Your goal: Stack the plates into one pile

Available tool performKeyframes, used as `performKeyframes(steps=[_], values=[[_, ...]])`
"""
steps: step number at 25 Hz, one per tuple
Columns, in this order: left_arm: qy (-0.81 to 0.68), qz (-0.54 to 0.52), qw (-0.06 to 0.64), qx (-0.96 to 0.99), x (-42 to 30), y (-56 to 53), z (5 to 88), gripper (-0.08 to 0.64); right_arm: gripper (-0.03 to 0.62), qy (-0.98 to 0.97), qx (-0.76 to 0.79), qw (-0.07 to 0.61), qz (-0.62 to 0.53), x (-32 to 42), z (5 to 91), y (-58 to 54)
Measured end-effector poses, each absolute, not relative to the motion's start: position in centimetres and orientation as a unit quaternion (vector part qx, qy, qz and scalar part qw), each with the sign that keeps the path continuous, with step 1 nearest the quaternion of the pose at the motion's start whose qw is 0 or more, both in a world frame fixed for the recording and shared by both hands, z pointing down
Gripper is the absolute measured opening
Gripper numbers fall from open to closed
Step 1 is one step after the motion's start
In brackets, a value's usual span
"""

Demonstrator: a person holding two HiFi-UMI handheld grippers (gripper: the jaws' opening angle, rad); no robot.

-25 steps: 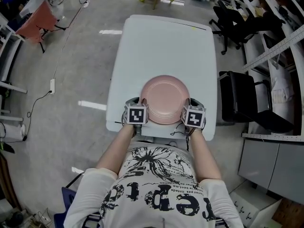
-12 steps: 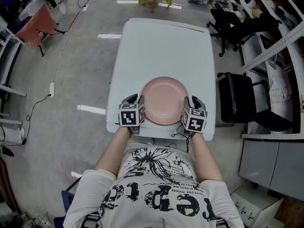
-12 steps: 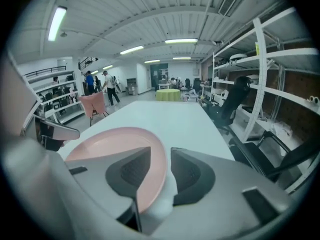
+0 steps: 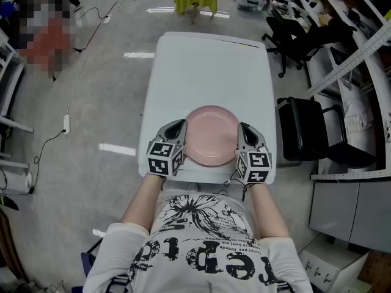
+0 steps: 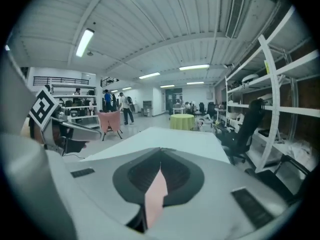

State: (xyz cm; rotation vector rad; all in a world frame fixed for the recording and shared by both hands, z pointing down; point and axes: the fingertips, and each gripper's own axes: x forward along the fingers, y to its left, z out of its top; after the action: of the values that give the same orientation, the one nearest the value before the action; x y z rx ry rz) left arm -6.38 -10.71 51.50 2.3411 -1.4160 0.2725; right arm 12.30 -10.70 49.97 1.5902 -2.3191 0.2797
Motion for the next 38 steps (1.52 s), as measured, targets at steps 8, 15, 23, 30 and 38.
performKeyframes(steps=[8, 15, 23, 30, 38], values=[[-0.447, 0.022, 0.074, 0.891, -4.5, -10.1, 43.4, 0.003, 0.006, -0.863, 0.497, 0.082, 0.035, 9.5, 43.7, -9.4], [-0.386, 0.012, 0.021, 0.922, -3.0, -8.3, 40.1, 0.003, 0.006, -0.901, 0.429, 0.060, -0.011, 6.9, 41.2, -7.5], [-0.365, 0.007, 0.030, 0.931, -1.9, -7.7, 39.9, 0.003, 0.005, -0.903, 0.425, 0.055, -0.023, 6.9, 40.0, -6.8], [-0.369, 0.006, 0.037, 0.929, -2.8, -8.1, 40.3, 0.003, 0.005, -0.896, 0.441, 0.060, -0.007, 7.2, 40.6, -7.5], [-0.374, 0.009, 0.044, 0.926, -2.8, -8.2, 40.7, 0.003, 0.005, -0.896, 0.439, 0.063, 0.003, 7.3, 41.0, -7.1]])
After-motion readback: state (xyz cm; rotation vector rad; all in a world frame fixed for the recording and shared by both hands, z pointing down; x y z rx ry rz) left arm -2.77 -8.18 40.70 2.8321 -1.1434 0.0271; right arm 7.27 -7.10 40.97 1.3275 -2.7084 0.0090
